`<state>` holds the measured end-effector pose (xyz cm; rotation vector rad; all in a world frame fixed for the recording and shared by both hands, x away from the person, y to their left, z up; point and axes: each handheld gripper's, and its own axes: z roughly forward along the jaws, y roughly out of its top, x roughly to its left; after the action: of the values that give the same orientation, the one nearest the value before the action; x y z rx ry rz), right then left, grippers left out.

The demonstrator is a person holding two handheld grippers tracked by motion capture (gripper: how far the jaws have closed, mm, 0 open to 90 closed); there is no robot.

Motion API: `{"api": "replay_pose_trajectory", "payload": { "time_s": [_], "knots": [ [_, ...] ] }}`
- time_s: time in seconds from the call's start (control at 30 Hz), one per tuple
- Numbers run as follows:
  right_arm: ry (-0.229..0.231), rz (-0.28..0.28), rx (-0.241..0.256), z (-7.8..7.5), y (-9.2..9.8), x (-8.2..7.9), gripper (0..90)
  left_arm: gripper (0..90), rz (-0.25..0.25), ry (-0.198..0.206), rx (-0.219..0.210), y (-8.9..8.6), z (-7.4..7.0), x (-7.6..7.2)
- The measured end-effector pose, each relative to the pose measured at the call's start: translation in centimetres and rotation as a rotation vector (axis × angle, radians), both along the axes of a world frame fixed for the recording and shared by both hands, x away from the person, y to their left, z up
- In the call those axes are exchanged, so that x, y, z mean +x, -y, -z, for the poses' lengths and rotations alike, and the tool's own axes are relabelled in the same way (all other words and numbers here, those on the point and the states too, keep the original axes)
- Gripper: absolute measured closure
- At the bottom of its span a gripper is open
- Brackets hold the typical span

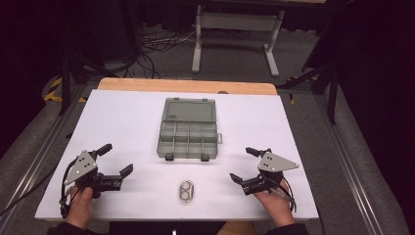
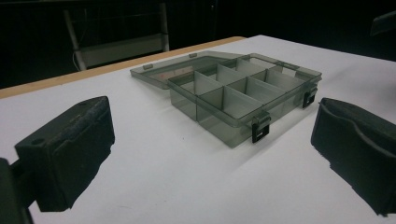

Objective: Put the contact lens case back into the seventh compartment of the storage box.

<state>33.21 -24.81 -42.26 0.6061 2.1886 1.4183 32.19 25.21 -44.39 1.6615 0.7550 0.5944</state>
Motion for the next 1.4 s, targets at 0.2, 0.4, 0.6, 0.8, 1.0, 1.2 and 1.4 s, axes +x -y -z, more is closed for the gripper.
{"api": "replay_pose_trajectory", "payload": {
  "time_s": [0.2, 0.4, 0.6, 0.8, 1.0, 1.2, 1.4],
  "knots": [
    [-0.001, -0.005, -0.005, 0.0, -0.1, 0.0, 2.0, 0.4, -0.003, -0.010, -0.018, -0.1, -0.1, 0.0],
    [-0.008, -0.010, -0.012, 0.0, -0.2, 0.0, 2.0, 0.4, 0.003, -0.013, -0.001, -0.2, -0.1, 0.0],
    [-0.008, -0.017, -0.019, -0.1, -0.4, 0.0, 2.0, 0.4, 0.018, -0.010, -0.011, -0.3, -0.1, 0.0],
    [-0.020, -0.025, -0.025, -0.2, -0.7, 0.2, 1.9, 0.4, 0.012, -0.013, 0.004, -0.4, -0.2, -0.1],
    [-0.038, -0.059, -0.042, -0.6, -1.8, 0.6, 1.3, 0.4, 0.010, -0.016, 0.006, -0.4, -0.2, -0.1],
    [-0.050, -0.082, -0.056, -1.1, -2.8, 1.0, 1.2, 0.4, 0.010, -0.014, 0.005, -0.5, -0.2, 0.0],
    [-0.052, -0.104, -0.070, -1.7, -3.8, 1.4, 1.2, 0.4, 0.012, -0.015, 0.014, -0.4, -0.2, 0.0]
  ]
}}
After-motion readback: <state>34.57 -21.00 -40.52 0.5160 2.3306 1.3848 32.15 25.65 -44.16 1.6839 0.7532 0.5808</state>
